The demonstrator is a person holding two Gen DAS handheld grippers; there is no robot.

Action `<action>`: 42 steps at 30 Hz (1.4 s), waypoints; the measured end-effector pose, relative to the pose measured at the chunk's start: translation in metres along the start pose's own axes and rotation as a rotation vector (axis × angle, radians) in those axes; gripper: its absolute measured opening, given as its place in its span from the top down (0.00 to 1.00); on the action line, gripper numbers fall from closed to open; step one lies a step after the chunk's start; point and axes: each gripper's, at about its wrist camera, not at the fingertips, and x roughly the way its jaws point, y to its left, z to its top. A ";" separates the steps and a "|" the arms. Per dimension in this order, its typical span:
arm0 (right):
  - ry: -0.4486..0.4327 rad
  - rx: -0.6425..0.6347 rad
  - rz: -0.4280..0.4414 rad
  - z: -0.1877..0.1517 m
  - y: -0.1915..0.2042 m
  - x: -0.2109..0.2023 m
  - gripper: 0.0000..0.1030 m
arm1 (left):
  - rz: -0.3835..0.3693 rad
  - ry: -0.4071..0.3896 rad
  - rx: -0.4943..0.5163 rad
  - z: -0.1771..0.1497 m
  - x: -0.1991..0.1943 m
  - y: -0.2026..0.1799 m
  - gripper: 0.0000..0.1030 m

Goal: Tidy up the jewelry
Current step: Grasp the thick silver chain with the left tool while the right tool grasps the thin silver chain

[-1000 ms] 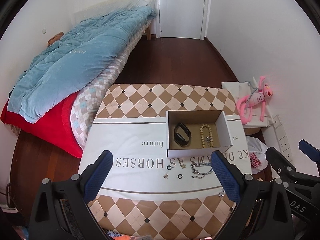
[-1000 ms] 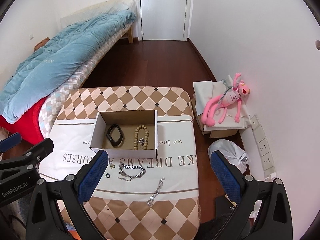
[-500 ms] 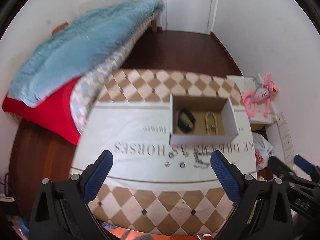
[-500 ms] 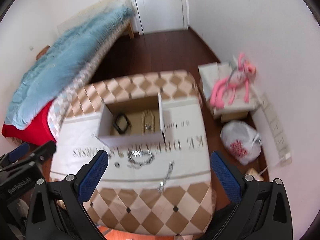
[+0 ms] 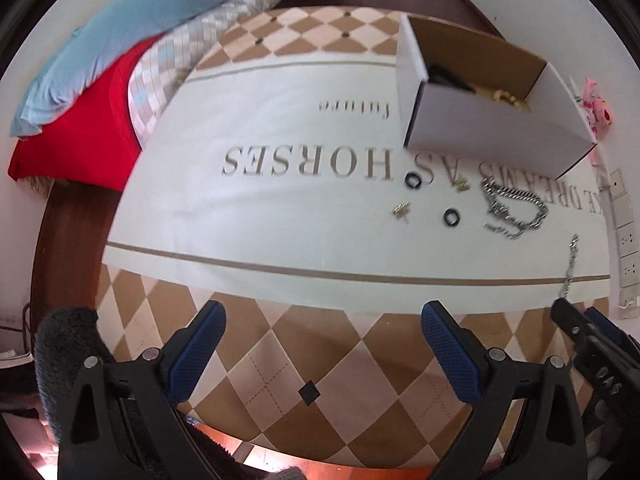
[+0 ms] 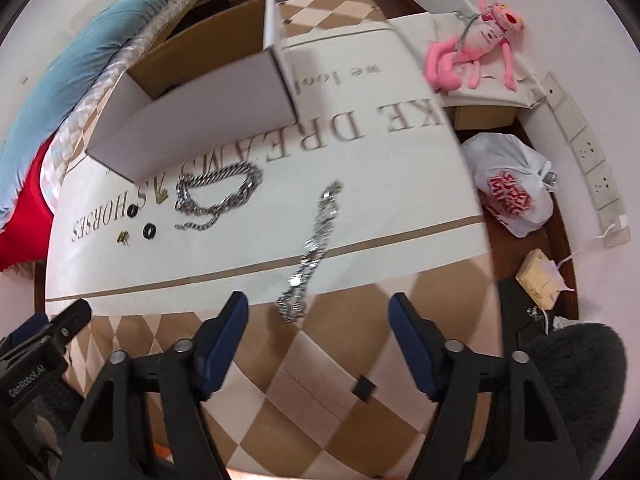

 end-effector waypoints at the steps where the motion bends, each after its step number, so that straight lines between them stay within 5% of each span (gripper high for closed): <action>1: -0.024 -0.023 -0.021 -0.001 0.005 0.000 0.33 | 0.001 0.004 0.002 -0.001 0.003 0.000 0.03; 4: -0.052 -0.100 -0.110 -0.009 0.022 0.004 0.33 | 0.005 0.003 0.005 -0.001 0.007 0.000 0.03; 5: -0.070 -0.106 -0.106 -0.010 0.024 0.001 0.40 | 0.005 0.005 0.008 -0.001 0.009 -0.001 0.03; 6: -0.099 -0.114 -0.109 -0.013 0.025 -0.001 0.49 | 0.004 0.007 0.011 -0.001 0.009 -0.003 0.03; 7: -0.104 -0.120 -0.109 -0.013 0.026 -0.003 0.76 | 0.002 0.007 0.017 0.000 0.010 -0.005 0.03; 8: -0.099 -0.122 -0.107 -0.012 0.026 -0.004 0.90 | -0.001 0.003 0.031 0.000 0.010 -0.009 0.03; 16: -0.102 0.039 -0.019 0.017 -0.023 -0.010 0.97 | -0.069 -0.029 0.140 0.029 0.007 -0.057 0.03; 25: -0.128 0.132 0.033 0.034 -0.051 -0.011 0.97 | -0.171 0.055 0.157 0.066 0.029 -0.105 0.11; 31: -0.131 0.153 0.062 0.034 -0.055 -0.015 0.97 | -0.159 0.043 0.191 0.069 0.035 -0.120 0.32; 33: -0.134 0.160 0.072 0.034 -0.056 -0.017 0.97 | -0.192 0.021 0.202 0.069 0.031 -0.122 0.71; 35: -0.137 0.163 0.085 0.034 -0.057 -0.021 0.97 | -0.177 0.021 0.239 0.069 0.029 -0.128 0.89; 42: -0.174 0.149 0.124 0.038 -0.049 -0.044 0.97 | -0.259 0.004 0.212 0.059 0.014 -0.108 0.91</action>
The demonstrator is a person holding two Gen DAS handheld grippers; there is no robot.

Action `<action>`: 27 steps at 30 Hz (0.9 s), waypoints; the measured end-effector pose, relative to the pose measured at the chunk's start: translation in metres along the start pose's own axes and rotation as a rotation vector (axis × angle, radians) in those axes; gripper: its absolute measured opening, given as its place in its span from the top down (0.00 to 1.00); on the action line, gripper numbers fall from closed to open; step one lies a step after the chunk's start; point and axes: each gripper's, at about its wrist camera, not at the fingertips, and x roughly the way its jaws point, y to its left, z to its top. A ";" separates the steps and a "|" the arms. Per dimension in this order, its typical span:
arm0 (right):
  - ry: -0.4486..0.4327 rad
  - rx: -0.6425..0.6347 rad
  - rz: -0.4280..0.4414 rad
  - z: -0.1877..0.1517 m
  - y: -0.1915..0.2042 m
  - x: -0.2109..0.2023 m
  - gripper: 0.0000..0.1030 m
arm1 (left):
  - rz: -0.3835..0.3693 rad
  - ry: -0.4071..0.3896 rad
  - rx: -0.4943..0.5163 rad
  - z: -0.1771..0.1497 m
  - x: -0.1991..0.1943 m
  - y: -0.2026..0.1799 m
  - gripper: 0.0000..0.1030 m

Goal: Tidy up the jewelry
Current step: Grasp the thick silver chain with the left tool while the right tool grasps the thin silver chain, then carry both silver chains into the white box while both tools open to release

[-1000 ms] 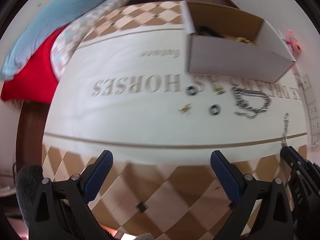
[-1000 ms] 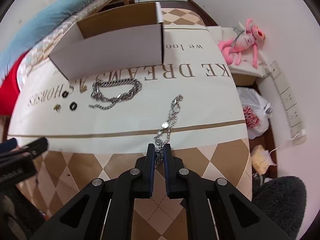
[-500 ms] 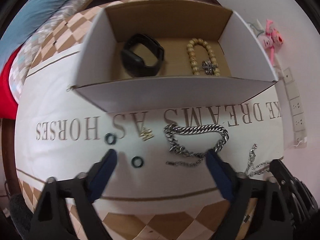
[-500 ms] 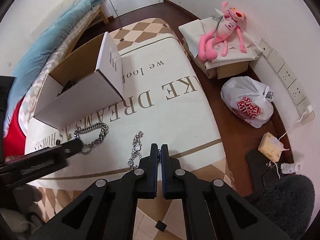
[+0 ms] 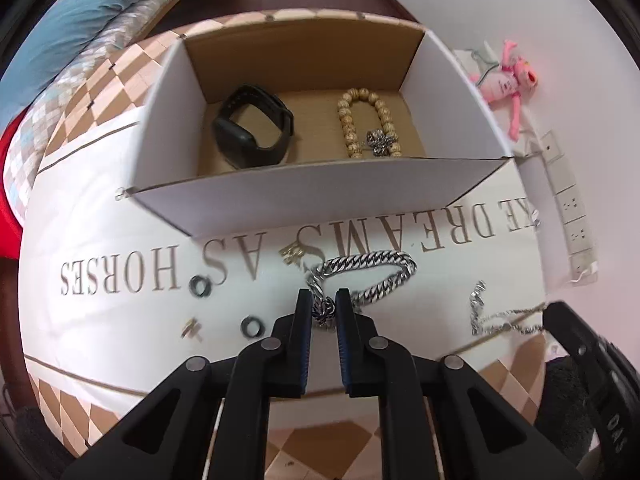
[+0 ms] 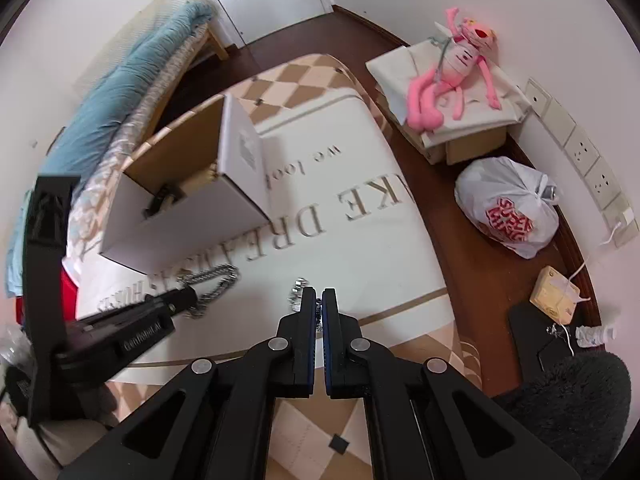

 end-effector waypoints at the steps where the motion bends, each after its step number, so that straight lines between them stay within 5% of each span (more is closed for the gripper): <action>1: -0.003 -0.001 0.006 0.000 0.001 -0.003 0.97 | -0.007 -0.017 -0.007 -0.004 -0.008 0.003 0.91; 17: -0.034 -0.016 0.137 0.014 0.022 -0.044 0.98 | -0.109 -0.150 -0.029 -0.006 -0.092 0.036 0.92; 27: -0.119 -0.132 0.269 0.073 0.073 -0.101 0.98 | -0.194 -0.280 -0.002 0.047 -0.170 0.037 0.92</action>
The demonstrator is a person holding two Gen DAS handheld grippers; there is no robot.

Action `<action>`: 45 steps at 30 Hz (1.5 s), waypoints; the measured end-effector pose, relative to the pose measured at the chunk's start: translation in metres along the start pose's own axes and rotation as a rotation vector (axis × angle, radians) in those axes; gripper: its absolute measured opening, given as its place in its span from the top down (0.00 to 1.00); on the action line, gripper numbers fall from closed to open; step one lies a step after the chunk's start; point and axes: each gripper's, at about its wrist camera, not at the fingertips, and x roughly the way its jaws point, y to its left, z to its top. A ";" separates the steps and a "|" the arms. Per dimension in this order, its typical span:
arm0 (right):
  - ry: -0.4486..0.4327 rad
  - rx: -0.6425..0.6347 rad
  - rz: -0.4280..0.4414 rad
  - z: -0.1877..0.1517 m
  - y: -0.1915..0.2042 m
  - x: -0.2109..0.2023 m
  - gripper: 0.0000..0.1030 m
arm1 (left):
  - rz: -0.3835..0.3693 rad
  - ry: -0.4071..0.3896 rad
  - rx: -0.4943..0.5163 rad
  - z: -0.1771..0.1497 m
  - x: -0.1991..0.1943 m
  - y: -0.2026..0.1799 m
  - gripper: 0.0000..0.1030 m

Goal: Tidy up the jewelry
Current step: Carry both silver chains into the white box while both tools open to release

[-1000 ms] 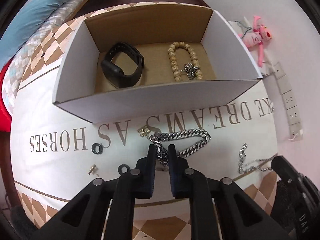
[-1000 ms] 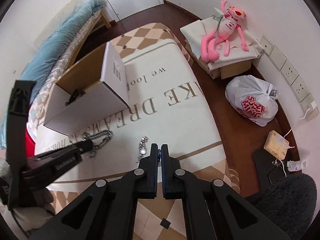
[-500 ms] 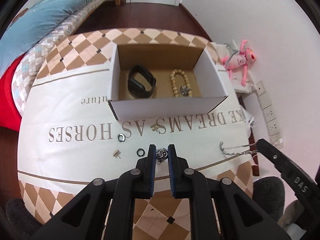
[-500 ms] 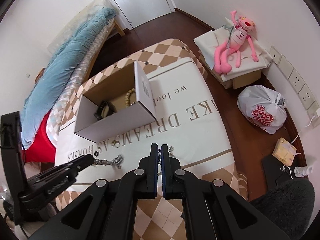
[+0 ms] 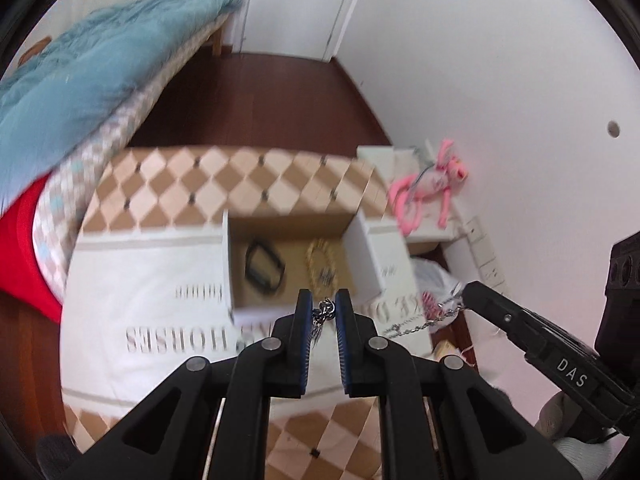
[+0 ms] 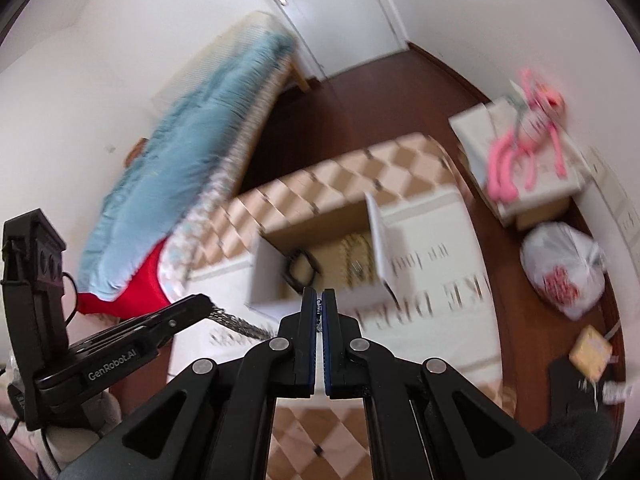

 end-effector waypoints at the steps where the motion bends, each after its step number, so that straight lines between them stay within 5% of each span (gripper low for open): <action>1: -0.008 -0.016 -0.002 0.008 0.005 0.000 0.98 | 0.007 -0.015 0.006 0.010 -0.001 0.000 0.92; 6: -0.017 -0.081 -0.039 0.050 0.019 0.019 0.98 | 0.035 -0.011 0.029 0.053 0.017 0.006 0.92; 11: 0.056 -0.087 -0.087 0.077 0.014 0.067 0.98 | 0.033 0.080 0.011 0.084 0.068 0.020 0.92; 19: 0.183 -0.089 -0.175 0.085 -0.006 0.140 0.98 | 0.035 0.216 -0.021 0.097 0.139 0.032 0.91; 25: 0.271 -0.091 -0.198 0.087 -0.018 0.168 0.97 | 0.071 0.296 -0.073 0.094 0.156 0.040 0.90; 28: 0.323 -0.093 -0.200 0.084 -0.021 0.178 0.97 | 0.106 0.289 -0.078 0.092 0.155 0.043 0.76; 30: 0.338 -0.105 -0.227 0.081 -0.021 0.179 0.97 | 0.142 0.271 -0.068 0.092 0.151 0.043 0.35; 34: 0.330 -0.134 -0.267 0.076 -0.021 0.173 0.96 | 0.224 0.223 -0.045 0.086 0.139 0.049 0.24; 35: 0.329 -0.146 -0.283 0.074 -0.021 0.172 0.94 | 0.241 0.221 -0.043 0.085 0.138 0.051 0.14; 36: 0.333 -0.143 -0.282 0.072 -0.022 0.171 0.91 | 0.254 0.219 -0.041 0.083 0.137 0.053 0.04; 38: 0.339 -0.137 -0.281 0.068 -0.024 0.169 0.61 | 0.283 0.203 -0.033 0.073 0.133 0.057 0.04; 40: 0.329 -0.150 -0.297 0.062 -0.024 0.165 0.44 | 0.296 0.195 -0.036 0.064 0.130 0.060 0.04; 43: 0.312 -0.183 -0.341 0.052 -0.019 0.161 0.32 | 0.312 0.168 -0.035 0.050 0.124 0.063 0.03; 45: 0.296 -0.210 -0.385 0.043 -0.015 0.159 0.06 | 0.324 0.145 -0.036 0.041 0.121 0.064 0.00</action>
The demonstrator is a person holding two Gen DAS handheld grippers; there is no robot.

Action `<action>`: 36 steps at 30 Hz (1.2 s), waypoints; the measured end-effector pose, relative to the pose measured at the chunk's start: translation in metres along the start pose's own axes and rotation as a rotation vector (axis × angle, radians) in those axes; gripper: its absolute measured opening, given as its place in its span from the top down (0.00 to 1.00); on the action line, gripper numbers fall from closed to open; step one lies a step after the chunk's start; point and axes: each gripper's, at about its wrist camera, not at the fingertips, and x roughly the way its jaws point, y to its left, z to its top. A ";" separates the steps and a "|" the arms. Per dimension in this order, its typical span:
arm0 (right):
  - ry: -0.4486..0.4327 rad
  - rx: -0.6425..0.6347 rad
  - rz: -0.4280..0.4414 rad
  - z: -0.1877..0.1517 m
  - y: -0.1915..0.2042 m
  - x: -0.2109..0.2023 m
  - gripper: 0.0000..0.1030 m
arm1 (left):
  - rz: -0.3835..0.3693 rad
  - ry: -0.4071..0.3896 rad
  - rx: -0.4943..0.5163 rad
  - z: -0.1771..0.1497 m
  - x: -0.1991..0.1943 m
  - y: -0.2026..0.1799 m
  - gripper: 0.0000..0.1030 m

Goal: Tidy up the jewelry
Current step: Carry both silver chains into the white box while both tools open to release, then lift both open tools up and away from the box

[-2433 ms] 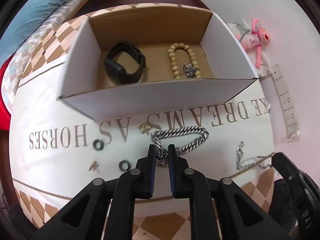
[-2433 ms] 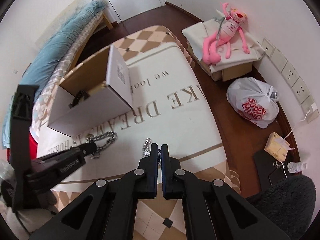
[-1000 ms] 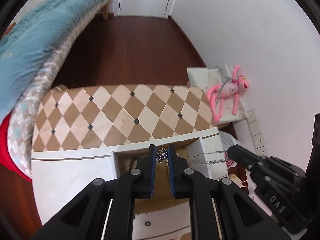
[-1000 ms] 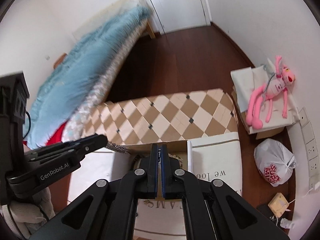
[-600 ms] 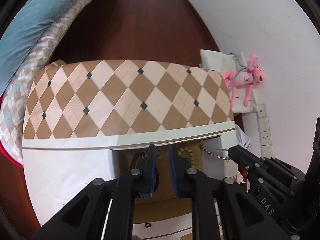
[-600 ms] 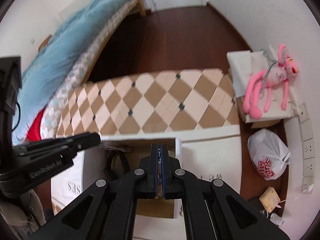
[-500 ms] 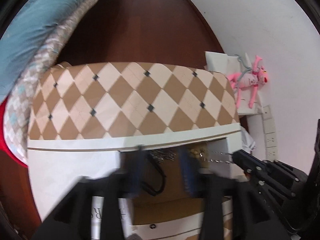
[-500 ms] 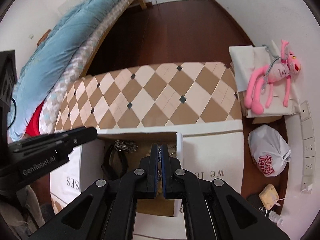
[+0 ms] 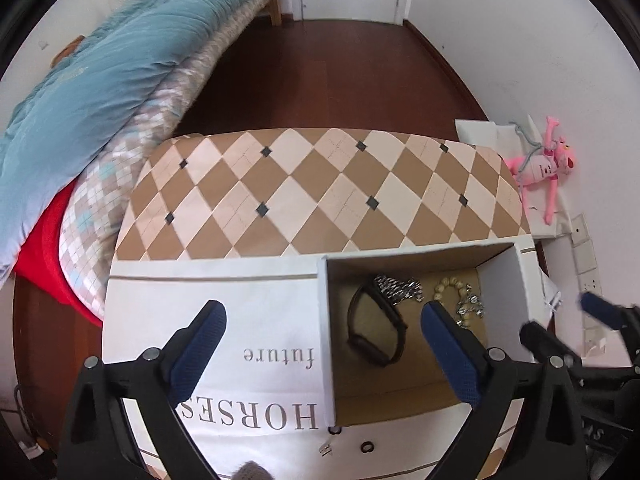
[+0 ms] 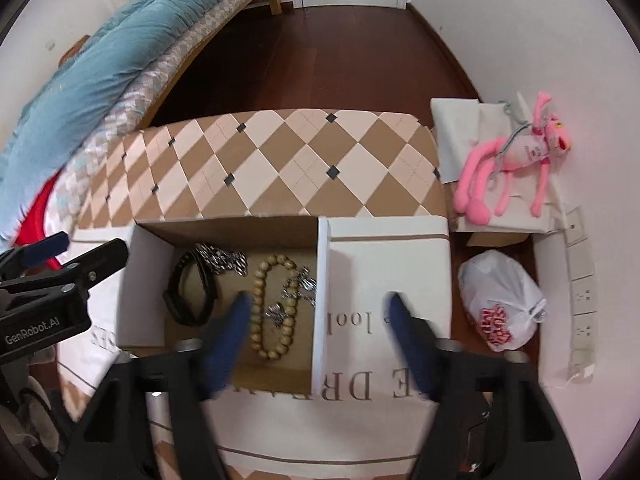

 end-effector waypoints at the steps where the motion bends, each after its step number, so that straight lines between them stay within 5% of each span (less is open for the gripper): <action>1: -0.007 -0.012 -0.032 -0.004 0.003 0.000 0.00 | 0.008 -0.005 0.001 -0.005 0.000 0.001 0.00; 15: -0.056 -0.013 -0.098 -0.030 0.011 -0.008 0.00 | 0.051 -0.026 -0.030 -0.043 -0.010 0.010 0.00; 36: -0.250 0.030 -0.023 -0.076 0.016 -0.125 0.00 | 0.060 -0.214 -0.051 -0.084 -0.129 0.011 0.00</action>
